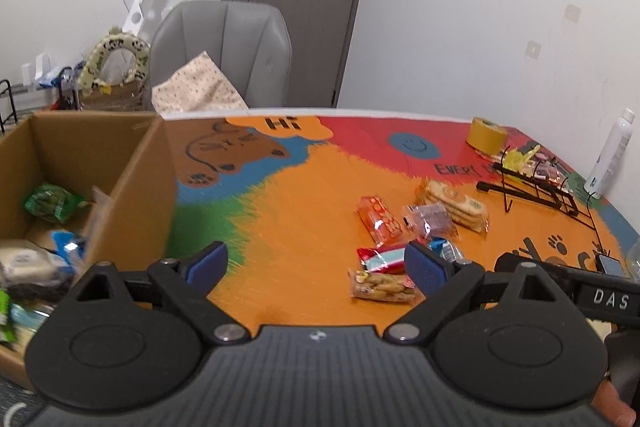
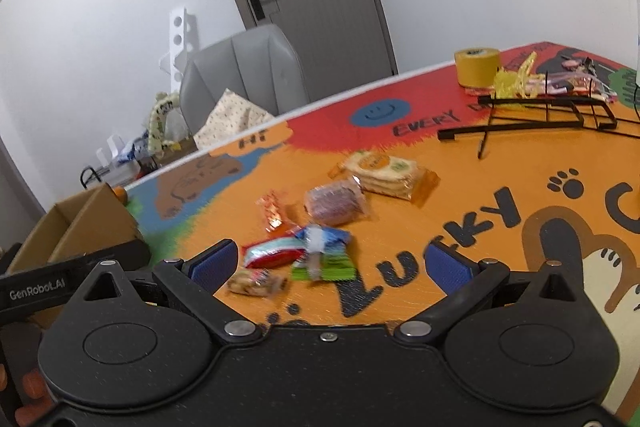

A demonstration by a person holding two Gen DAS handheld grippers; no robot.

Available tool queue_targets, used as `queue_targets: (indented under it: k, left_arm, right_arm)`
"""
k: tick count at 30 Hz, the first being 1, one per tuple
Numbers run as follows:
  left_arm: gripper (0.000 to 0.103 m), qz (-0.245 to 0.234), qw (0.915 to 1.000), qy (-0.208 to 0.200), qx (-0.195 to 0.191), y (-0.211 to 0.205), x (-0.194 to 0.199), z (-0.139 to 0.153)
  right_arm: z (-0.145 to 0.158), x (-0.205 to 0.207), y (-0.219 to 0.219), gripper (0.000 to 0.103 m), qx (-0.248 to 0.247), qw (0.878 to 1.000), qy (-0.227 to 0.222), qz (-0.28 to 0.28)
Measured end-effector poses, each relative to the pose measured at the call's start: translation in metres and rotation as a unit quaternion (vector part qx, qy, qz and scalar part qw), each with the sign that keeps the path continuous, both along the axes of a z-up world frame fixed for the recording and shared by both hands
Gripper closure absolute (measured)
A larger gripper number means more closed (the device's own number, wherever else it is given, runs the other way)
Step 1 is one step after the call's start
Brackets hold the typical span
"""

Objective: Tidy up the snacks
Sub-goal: 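Move both grippers back to the remaining snacks on the mat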

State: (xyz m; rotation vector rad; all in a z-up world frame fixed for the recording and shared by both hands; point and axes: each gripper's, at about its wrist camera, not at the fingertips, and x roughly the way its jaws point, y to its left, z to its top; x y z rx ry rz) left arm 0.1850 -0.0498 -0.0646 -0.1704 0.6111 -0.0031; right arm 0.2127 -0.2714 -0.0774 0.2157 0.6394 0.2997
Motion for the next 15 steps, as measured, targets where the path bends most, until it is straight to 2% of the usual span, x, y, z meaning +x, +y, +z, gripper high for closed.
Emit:
queue_targets:
  k: [4,8,15]
  left_arm:
    - [0.009,-0.004,0.9999,0.015,-0.007,-0.009,0.011,-0.008]
    - [0.01,-0.013,0.9992,0.028,-0.027,-0.016,0.02,-0.014]
    - [0.011,-0.016,0.9983,0.047,-0.03,-0.027,0.034,-0.026]
  right_arm:
    - [-0.003,0.006,-0.003,0.002,-0.006,1.0,0.009,0.009]
    - [-0.005,0.016,-0.007,0.014,-0.002,1.0,0.019,0.019]
    - [-0.014,0.035,-0.013,0.03,0.013,0.998,0.048,0.029]
